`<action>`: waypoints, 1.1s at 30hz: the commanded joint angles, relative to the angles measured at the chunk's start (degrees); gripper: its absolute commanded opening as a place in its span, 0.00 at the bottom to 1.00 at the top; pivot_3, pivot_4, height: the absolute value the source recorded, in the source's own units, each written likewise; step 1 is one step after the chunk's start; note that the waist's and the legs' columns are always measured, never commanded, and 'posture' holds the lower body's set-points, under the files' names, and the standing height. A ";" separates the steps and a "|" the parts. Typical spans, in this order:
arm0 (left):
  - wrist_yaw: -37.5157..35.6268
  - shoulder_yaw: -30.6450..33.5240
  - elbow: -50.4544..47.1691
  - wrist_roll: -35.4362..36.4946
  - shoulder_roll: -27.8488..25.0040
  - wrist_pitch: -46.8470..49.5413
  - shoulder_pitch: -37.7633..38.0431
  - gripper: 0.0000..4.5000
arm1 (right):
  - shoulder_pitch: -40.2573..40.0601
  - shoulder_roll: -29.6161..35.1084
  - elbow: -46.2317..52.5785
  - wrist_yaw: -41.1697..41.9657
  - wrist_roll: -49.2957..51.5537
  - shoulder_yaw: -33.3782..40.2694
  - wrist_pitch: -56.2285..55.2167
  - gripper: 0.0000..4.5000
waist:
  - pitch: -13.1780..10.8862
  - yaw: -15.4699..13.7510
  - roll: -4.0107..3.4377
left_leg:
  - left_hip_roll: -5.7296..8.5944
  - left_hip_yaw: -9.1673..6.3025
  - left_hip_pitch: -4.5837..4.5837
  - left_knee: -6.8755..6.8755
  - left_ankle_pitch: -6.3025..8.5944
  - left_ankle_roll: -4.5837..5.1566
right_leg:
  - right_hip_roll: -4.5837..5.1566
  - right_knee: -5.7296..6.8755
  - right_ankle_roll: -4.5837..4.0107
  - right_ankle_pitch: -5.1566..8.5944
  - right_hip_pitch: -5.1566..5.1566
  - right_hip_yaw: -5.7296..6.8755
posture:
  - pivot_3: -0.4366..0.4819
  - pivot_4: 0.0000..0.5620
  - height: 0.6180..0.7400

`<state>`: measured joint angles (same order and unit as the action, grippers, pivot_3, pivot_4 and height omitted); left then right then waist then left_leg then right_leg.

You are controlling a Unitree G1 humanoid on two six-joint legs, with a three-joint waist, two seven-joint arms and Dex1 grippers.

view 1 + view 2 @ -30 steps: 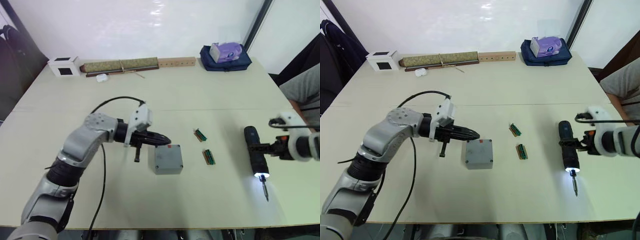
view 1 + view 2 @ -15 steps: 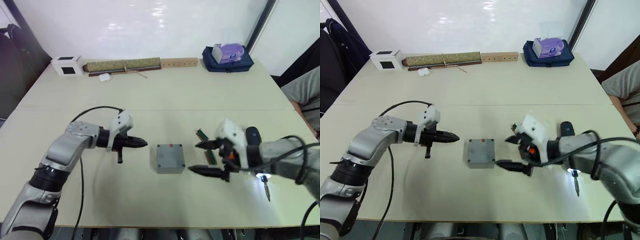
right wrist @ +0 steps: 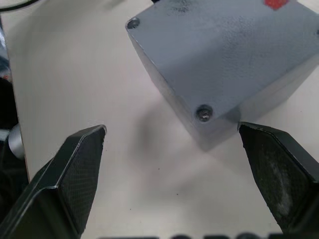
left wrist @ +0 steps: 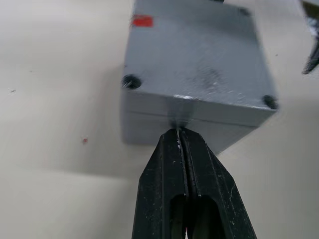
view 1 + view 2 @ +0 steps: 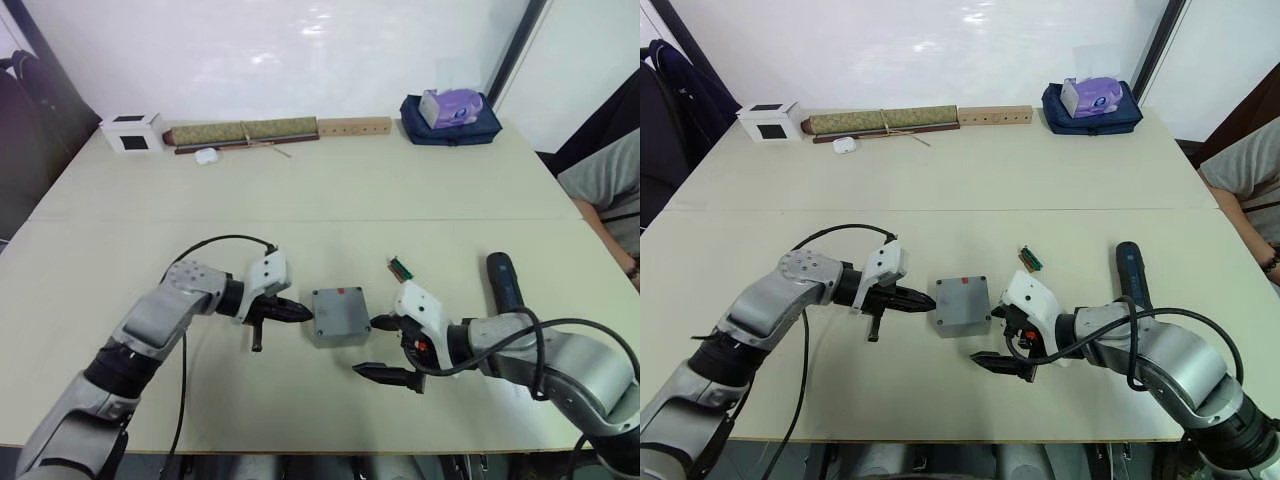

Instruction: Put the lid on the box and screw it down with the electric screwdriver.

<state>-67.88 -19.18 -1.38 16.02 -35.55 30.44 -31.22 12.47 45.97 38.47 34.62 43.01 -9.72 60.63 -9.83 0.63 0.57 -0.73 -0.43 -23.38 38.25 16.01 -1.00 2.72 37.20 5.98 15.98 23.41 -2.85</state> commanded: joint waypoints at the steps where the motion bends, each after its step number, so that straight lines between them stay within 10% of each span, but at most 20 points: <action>1: 0.21 -0.15 3.03 -1.47 3.04 -4.54 -3.56 0.00 | 0.63 -3.15 3.56 -0.27 5.01 1.80 1.32 0.99 | 0.00 -0.06 0.00 | 0.00 0.00 0.00 0.00 0.00 0.00 | -0.01 0.00 0.00 0.00 0.00 0.01 | 0.48 0.27 1.00; 16: -6.99 -0.30 3.97 -4.30 -5.47 -6.55 -0.75 0.00 | 3.20 5.54 -3.86 4.09 -7.03 0.88 -5.91 0.99 | 0.00 0.17 0.01 | -0.04 0.02 0.01 -0.01 0.00 0.00 | -0.03 0.02 -0.01 0.00 0.02 -0.01 | 0.48 0.27 1.00; 33: -2.19 -1.24 1.26 -5.88 0.63 -4.08 -1.85 0.00 | 3.14 -0.18 -3.19 9.17 -9.02 -4.05 -7.34 0.99 | 0.00 0.09 0.01 | -0.02 -0.01 0.02 0.05 0.00 0.00 | -0.03 0.12 -0.01 0.00 0.02 0.00 | 0.48 0.27 1.00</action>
<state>-70.29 -21.56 0.13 9.97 -35.54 27.18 -31.86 15.67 46.14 32.76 43.55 33.08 -14.74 53.46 -9.83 0.72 0.58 -0.74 -0.43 -23.36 38.30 16.01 -1.00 2.70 37.31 5.98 15.97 23.43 -2.85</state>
